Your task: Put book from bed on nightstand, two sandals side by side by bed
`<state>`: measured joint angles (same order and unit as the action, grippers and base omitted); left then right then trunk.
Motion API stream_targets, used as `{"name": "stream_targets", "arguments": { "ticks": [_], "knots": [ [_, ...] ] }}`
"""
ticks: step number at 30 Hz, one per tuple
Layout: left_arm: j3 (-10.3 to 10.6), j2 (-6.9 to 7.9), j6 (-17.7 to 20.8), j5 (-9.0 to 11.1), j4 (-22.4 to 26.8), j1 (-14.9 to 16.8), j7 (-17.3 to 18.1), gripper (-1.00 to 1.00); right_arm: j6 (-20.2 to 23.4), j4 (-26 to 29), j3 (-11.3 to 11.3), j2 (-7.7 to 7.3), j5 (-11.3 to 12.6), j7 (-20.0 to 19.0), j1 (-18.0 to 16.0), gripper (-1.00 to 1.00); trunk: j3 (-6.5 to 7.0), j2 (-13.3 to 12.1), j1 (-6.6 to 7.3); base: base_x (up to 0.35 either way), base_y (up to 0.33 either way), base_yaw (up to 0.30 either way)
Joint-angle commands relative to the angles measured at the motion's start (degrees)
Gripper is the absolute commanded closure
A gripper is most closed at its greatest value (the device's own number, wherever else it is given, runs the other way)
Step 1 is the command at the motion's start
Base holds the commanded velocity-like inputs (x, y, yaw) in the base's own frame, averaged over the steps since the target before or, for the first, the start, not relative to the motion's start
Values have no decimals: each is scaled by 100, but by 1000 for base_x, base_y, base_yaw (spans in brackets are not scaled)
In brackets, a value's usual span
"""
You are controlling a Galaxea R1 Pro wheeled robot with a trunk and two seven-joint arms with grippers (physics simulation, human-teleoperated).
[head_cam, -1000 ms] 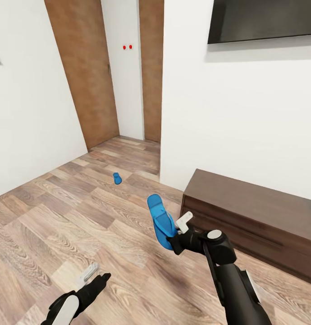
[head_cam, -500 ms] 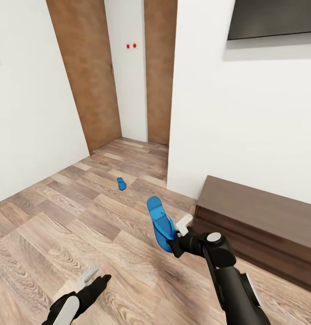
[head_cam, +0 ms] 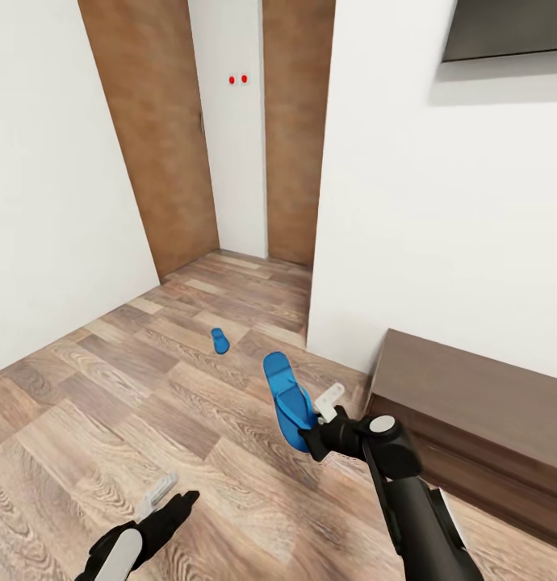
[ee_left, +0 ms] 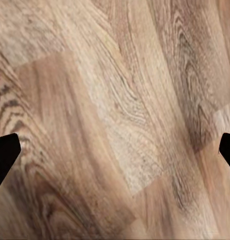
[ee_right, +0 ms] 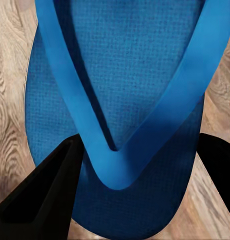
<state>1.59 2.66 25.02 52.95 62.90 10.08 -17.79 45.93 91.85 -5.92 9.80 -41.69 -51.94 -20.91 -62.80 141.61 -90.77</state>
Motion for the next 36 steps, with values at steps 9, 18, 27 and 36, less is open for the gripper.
{"name": "stream_targets", "arguments": {
  "ticks": [9, 18, 27, 36],
  "knots": [
    [15, 6, 3, 58, 2, 1, -51, -100, 37, 8, 9, 4, -46, -62, -9, 100, -6, 2, -2, 308, 150, 0],
    [9, 7, -4, 51, -45, 3, -49, -100, 36, 8, -2, 4, -50, -62, -9, 100, -6, 2, -2, 274, 213, 0],
    [8, 5, -6, 56, -59, 3, 5, -100, 39, 8, 39, 12, -27, -46, -14, 100, -6, 2, -2, 272, 193, 0],
    [22, -48, -6, -13, -185, 94, -62, -100, 75, 3, 74, 20, -15, 568, -46, 100, -6, 2, -2, 318, 7, 0]
  ]
}}
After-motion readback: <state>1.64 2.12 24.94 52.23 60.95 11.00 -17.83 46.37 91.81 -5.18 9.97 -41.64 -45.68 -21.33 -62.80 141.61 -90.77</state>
